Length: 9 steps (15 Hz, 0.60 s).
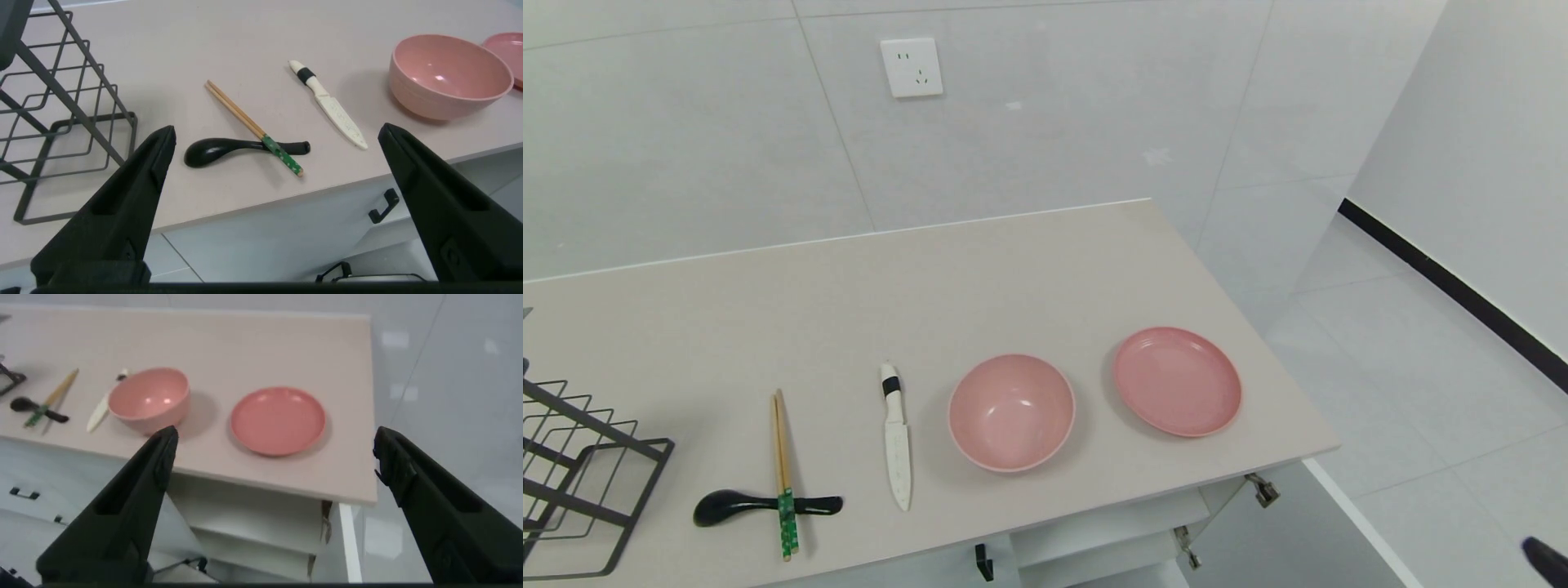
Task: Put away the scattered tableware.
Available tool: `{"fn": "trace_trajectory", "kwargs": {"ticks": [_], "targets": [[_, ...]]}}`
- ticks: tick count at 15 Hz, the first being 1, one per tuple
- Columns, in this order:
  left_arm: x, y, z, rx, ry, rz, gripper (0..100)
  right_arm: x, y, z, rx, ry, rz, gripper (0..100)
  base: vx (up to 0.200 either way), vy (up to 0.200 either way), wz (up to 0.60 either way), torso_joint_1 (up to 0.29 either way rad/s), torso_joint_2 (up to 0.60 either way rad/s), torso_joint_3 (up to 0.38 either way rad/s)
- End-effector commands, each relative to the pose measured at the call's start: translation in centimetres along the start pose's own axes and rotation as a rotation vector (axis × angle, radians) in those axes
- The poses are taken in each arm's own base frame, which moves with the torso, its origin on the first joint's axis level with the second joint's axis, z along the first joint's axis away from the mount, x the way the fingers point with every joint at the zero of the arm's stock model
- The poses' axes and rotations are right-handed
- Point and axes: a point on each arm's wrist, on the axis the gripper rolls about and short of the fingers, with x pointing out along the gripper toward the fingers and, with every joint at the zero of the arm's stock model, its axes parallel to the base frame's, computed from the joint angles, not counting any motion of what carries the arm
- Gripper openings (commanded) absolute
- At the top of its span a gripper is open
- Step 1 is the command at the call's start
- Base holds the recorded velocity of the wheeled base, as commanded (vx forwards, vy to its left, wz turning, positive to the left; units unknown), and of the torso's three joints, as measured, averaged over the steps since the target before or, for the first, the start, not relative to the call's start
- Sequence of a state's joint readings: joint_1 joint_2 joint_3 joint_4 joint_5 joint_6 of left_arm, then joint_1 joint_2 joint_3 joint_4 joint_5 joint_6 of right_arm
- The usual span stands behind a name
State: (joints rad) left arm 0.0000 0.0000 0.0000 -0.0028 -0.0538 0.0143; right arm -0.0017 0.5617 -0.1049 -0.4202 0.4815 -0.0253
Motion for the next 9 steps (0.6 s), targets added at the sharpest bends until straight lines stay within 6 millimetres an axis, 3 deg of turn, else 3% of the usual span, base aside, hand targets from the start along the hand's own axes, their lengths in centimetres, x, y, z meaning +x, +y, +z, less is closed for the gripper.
{"fn": "trace_trajectory", "kwargs": {"ticks": [1, 9], "targets": [[0.0, 0.0, 0.0, 0.0, 0.0, 0.0, 100, 2.2, -1.1, -3.1, 0.084, 0.205, 0.011, 100, 0.0, 0.0, 0.0, 0.0, 0.0, 0.0], [0.0, 0.0, 0.0, -0.002, 0.001, 0.0, 100, 3.9, -1.9, -3.6, 0.057, 0.294, 0.02, 100, 0.0, 0.0, 0.0, 0.0, 0.0, 0.0]]}}
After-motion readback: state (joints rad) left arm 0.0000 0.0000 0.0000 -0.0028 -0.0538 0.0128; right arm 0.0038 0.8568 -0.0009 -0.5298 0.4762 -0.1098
